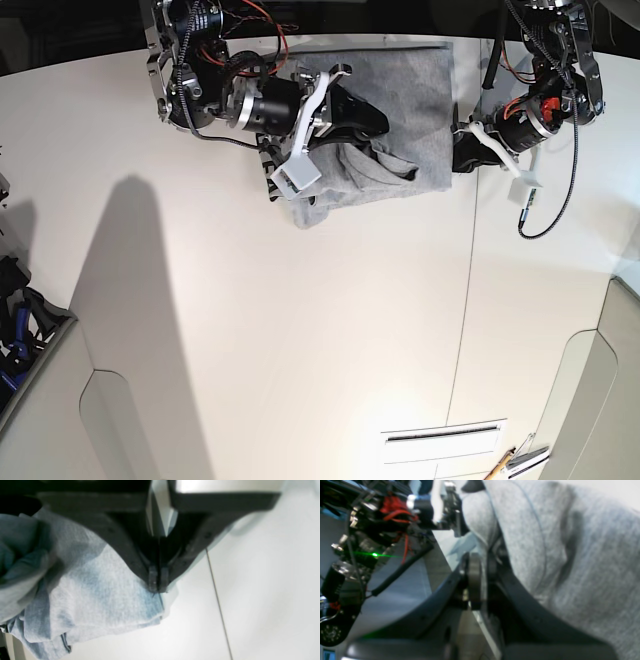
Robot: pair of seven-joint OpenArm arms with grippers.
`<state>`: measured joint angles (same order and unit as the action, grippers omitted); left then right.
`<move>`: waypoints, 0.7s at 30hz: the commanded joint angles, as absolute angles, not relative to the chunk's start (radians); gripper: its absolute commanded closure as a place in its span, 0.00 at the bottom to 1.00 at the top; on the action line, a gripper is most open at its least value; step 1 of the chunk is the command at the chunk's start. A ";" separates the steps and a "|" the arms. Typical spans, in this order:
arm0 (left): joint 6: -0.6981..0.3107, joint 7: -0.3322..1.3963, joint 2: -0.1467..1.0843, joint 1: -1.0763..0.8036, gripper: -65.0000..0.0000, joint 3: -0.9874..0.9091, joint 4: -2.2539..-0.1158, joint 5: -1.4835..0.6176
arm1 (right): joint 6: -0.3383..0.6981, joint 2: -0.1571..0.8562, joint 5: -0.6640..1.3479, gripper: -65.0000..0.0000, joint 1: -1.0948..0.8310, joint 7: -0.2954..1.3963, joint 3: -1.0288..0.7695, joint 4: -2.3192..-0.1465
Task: Fold the T-shirt properly
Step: 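Grasp the folded bundle's edge with the right gripper and flip it over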
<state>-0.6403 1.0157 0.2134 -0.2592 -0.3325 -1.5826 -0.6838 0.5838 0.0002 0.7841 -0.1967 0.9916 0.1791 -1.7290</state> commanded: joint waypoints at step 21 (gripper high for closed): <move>-0.614 1.104 0.216 -0.272 1.00 -0.327 -1.571 -0.609 | 0.579 -0.081 0.653 1.00 -0.139 0.839 0.343 -1.745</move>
